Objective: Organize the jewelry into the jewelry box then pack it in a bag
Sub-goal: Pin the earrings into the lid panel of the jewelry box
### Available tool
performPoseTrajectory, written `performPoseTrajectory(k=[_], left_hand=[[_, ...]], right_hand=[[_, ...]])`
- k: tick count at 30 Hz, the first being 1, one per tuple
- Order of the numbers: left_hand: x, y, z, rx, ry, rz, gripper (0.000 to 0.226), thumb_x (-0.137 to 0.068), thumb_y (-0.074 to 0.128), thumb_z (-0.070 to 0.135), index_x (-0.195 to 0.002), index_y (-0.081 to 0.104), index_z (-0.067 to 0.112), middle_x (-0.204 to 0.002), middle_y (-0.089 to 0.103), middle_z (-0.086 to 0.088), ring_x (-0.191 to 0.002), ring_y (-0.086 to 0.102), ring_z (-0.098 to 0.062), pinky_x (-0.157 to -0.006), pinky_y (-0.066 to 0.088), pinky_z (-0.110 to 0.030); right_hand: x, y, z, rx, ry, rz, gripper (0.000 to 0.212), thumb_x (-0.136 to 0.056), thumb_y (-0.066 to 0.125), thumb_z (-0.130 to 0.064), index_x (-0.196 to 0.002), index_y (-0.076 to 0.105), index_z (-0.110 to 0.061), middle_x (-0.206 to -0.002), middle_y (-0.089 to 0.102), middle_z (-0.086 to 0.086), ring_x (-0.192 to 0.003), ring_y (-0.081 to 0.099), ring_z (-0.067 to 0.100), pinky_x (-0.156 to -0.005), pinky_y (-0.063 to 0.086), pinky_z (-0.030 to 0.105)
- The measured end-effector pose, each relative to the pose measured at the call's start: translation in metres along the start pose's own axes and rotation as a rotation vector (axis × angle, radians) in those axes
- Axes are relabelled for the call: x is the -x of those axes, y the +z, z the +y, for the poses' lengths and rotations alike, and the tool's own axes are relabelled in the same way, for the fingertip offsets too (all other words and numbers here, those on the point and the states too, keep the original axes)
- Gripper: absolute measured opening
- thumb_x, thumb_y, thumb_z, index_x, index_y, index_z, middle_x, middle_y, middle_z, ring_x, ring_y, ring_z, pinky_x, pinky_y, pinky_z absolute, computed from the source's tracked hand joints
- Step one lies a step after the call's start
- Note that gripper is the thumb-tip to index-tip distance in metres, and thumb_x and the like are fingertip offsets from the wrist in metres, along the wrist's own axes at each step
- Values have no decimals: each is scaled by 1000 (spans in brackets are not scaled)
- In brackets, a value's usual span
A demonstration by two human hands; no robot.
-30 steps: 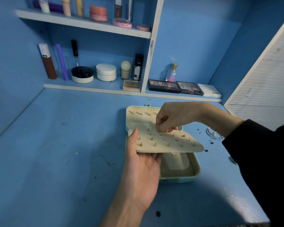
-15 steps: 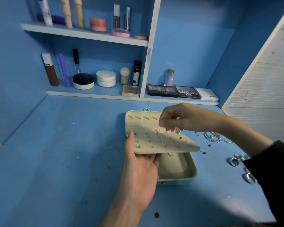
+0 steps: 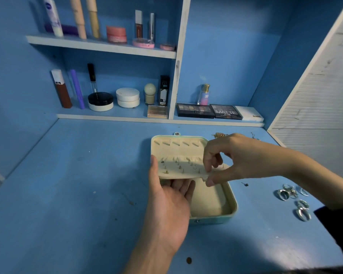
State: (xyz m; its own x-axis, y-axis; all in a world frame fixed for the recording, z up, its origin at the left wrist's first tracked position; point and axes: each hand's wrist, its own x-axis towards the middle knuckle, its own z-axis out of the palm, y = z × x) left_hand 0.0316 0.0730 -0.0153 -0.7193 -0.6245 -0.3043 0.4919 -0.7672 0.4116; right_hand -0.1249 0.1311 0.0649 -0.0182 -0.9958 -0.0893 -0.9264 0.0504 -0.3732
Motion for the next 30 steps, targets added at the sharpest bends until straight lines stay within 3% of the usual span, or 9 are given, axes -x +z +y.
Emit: performPoseTrajectory(k=[8, 13, 22, 27, 30], left_hand=[[0, 2, 2, 69, -51, 79, 81, -61, 58, 62, -122, 59, 8, -112, 70, -10, -115, 59, -16, -107, 37, -35], [0, 2, 2, 76, -64, 83, 82, -63, 57, 63, -123, 59, 7, -113, 69, -10, -115, 59, -15, -106, 38, -34], [-2, -4, 7, 16, -91, 36, 53, -78, 55, 37, -119, 59, 4, -113, 69, -12, -115, 60, -20, -103, 41, -40], [-7, 2, 31, -265, 204, -42, 40, -79, 48, 21, -115, 62, 13, -109, 72, 0, -105, 65, -12, -91, 47, -32], [-29, -8, 50, -647, 540, 47, 27, -90, 49, 3, -103, 66, 20, -96, 73, 7, -89, 63, 0, -74, 48, -18]], right_hand=[[-9, -18, 4, -23, -56, 120, 16, -73, 78, -31, -71, 62, -27, -71, 61, -11, -70, 54, 8, -62, 35, 9], [-20, -29, 7, 53, -66, 159, 14, -74, 75, -33, -72, 66, -23, -73, 57, -14, -74, 52, 5, -64, 35, 11], [-38, -37, 11, 173, -26, 247, 21, -79, 73, -24, -74, 61, -7, -71, 57, -3, -67, 47, 9, -59, 34, 14], [-50, -31, 16, 264, 38, 297, 22, -83, 68, -28, -76, 57, -10, -73, 53, -5, -72, 52, 21, -67, 45, 37], [-56, -26, 17, 330, 62, 336, 18, -86, 64, -27, -81, 59, -11, -74, 49, -7, -77, 54, 24, -65, 42, 35]])
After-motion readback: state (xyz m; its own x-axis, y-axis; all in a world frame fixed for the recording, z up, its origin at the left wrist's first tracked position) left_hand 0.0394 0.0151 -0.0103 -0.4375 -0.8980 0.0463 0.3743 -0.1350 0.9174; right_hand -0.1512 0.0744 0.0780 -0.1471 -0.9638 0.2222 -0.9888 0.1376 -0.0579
